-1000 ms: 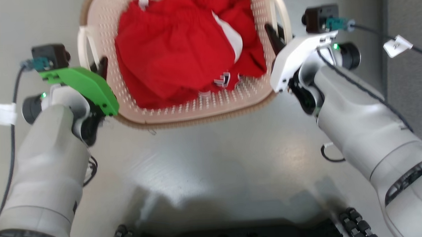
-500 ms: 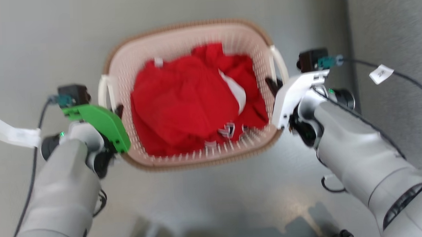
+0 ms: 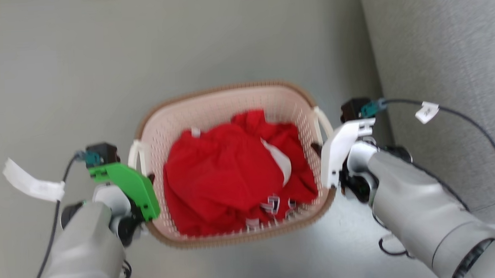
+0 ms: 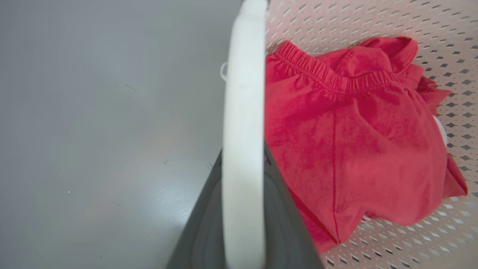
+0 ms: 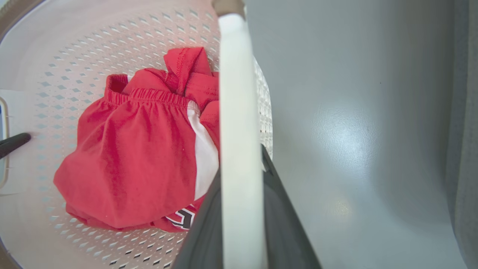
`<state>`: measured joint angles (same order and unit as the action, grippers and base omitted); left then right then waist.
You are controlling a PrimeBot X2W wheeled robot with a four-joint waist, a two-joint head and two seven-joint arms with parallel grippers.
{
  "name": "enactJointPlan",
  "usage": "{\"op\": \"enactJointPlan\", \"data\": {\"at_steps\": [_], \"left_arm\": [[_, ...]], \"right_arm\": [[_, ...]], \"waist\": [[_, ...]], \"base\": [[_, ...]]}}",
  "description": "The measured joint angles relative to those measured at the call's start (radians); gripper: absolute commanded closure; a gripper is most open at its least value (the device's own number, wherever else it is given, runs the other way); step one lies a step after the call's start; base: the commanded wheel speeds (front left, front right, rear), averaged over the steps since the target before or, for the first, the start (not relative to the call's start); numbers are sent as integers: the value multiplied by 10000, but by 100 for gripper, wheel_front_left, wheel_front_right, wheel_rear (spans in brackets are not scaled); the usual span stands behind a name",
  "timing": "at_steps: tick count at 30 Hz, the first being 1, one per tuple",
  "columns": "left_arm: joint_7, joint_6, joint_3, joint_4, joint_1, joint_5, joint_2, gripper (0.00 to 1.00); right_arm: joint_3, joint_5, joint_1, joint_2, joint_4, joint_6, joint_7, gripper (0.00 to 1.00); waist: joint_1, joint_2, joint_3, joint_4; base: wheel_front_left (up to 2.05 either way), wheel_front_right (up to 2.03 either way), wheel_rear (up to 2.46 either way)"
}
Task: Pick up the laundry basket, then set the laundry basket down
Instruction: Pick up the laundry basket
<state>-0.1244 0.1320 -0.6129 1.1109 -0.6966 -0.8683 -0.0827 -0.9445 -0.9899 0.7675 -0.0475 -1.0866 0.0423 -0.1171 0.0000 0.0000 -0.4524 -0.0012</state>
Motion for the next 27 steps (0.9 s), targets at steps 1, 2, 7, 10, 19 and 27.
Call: {"op": "enactJointPlan", "data": {"at_steps": [1,2,7,10,19,27], "left_arm": [[-73,0,-13,44,92,-12,25,100],[-88,0,-21,73,179,-54,38,100],[-384,0,-42,146,415,-232,58,100],[-610,0,-58,217,472,-357,58,100],[-1404,0,-240,385,793,-514,77,100],[-1710,0,-313,493,944,-537,92,100]], "right_arm": [[-38,-54,-104,6,0,0,-92,100],[-67,-77,-191,8,-2,0,-182,100],[-153,-251,-384,10,-4,-2,-485,100],[-215,-380,-465,12,-4,-4,-681,100],[-458,-667,-837,17,-8,-82,-1432,100],[-637,-855,-1052,23,-6,-90,-1793,100]], "waist": [[0,0,147,-19],[0,0,288,-37],[0,0,843,-105],[0,0,1229,-157],[0,0,2144,-312],[0,0,2754,-404]], "base": [[0,0,0],[0,0,0],[0,0,0],[0,0,0],[0,0,0],[0,0,0]]}}
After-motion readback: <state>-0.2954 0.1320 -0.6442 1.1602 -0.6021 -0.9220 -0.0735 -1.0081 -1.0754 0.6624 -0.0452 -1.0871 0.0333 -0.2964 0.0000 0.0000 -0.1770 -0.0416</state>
